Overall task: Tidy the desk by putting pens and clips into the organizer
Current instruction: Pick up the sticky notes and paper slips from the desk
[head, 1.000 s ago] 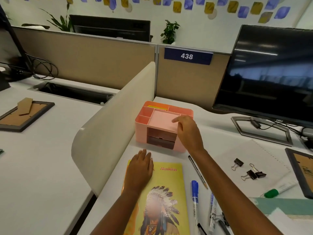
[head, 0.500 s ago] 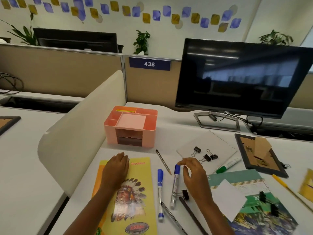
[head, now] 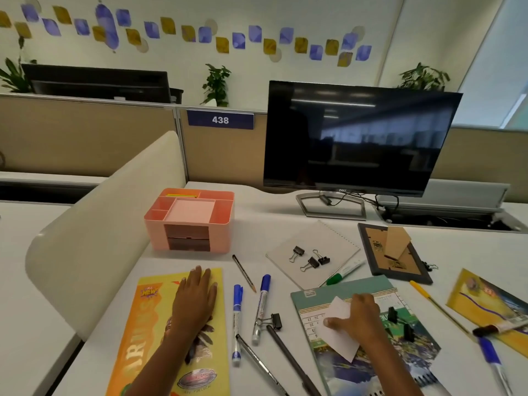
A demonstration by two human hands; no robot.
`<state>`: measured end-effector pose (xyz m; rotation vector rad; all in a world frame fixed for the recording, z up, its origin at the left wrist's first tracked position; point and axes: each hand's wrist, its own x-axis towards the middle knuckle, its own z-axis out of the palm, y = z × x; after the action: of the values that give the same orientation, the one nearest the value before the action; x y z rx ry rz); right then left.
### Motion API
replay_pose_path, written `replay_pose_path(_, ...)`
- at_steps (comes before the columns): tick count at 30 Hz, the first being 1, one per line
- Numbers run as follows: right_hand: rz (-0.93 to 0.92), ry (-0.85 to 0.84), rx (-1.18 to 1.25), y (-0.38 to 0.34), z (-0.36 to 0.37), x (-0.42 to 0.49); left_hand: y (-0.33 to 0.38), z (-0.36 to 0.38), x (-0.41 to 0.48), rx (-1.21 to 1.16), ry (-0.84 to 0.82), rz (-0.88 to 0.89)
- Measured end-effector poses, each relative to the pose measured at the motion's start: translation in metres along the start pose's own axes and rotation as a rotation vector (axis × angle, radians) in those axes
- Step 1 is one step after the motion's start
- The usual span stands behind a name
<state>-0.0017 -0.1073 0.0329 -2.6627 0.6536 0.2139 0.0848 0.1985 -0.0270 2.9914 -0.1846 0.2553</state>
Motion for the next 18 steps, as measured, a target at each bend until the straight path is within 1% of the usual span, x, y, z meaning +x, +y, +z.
replay_pose_path(3,0.019,-0.006,-0.074,-0.002,-0.002,0.003,-0.003,0.004,0.0,-0.016,0.05,0.014)
replay_pose_path(7,0.039,-0.061,-0.123,-0.006,-0.004,0.007,-0.003,0.005,-0.001,-0.03,0.113,0.003)
replay_pose_path(12,0.0,-0.105,-0.177,-0.007,-0.007,0.013,-0.001,0.003,-0.002,-0.062,0.094,-0.011)
replay_pose_path(14,-0.03,-0.108,-0.118,-0.008,-0.01,0.014,-0.002,0.003,-0.001,-0.076,0.095,-0.017)
replay_pose_path(18,-0.06,-0.145,0.17,-0.022,-0.022,0.014,-0.004,0.002,-0.001,-0.062,0.072,0.011)
